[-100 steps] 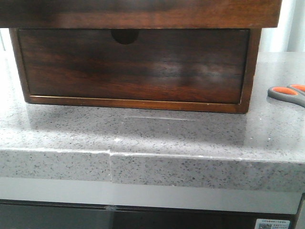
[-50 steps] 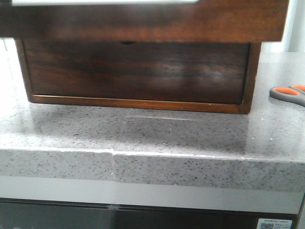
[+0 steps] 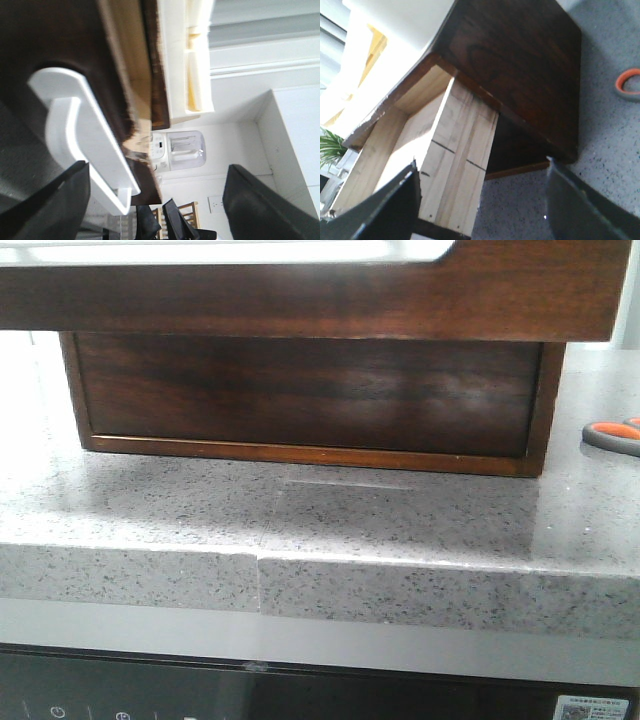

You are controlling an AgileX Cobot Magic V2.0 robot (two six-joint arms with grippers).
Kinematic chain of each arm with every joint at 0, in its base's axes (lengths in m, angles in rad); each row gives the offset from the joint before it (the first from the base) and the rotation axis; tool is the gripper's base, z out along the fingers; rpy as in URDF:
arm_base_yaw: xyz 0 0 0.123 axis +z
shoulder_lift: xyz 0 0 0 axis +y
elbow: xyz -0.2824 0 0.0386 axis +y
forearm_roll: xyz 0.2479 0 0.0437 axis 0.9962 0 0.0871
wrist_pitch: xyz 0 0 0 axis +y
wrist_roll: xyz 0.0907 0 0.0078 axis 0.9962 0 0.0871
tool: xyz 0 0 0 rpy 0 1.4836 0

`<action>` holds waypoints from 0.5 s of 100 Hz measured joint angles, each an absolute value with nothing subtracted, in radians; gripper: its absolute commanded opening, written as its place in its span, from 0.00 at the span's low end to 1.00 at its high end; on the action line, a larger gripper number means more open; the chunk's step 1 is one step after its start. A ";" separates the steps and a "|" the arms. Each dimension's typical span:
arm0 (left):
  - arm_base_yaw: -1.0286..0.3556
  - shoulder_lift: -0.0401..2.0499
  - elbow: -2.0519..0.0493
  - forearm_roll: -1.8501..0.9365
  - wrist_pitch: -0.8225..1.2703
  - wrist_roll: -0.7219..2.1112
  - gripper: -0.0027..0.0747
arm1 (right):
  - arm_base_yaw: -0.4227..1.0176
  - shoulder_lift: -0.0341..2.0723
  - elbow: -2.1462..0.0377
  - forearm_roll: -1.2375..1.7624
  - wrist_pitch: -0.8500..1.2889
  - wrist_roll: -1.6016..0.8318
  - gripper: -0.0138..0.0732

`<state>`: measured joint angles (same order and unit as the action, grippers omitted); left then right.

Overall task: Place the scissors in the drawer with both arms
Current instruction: 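Lower the right gripper over the grey-and-orange scissors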

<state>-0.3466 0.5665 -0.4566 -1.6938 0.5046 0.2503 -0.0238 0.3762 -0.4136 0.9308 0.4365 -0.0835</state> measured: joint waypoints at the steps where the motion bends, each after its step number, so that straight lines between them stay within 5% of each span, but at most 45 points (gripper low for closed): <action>1: -0.347 0.555 -0.457 -1.691 0.500 0.250 0.70 | -0.024 0.376 -0.414 0.931 0.434 -0.084 0.69; 21: -0.347 0.418 -0.457 -1.583 0.400 0.267 0.51 | -0.024 0.376 -0.414 0.933 0.376 -0.095 0.69; 43: -0.347 0.377 -0.471 -1.406 0.390 0.311 0.02 | -0.024 0.441 -0.436 0.913 0.326 -0.123 0.65; 50: -0.347 0.377 -0.497 -1.359 0.409 0.375 0.01 | -0.024 0.497 -0.473 0.871 0.330 -0.127 0.64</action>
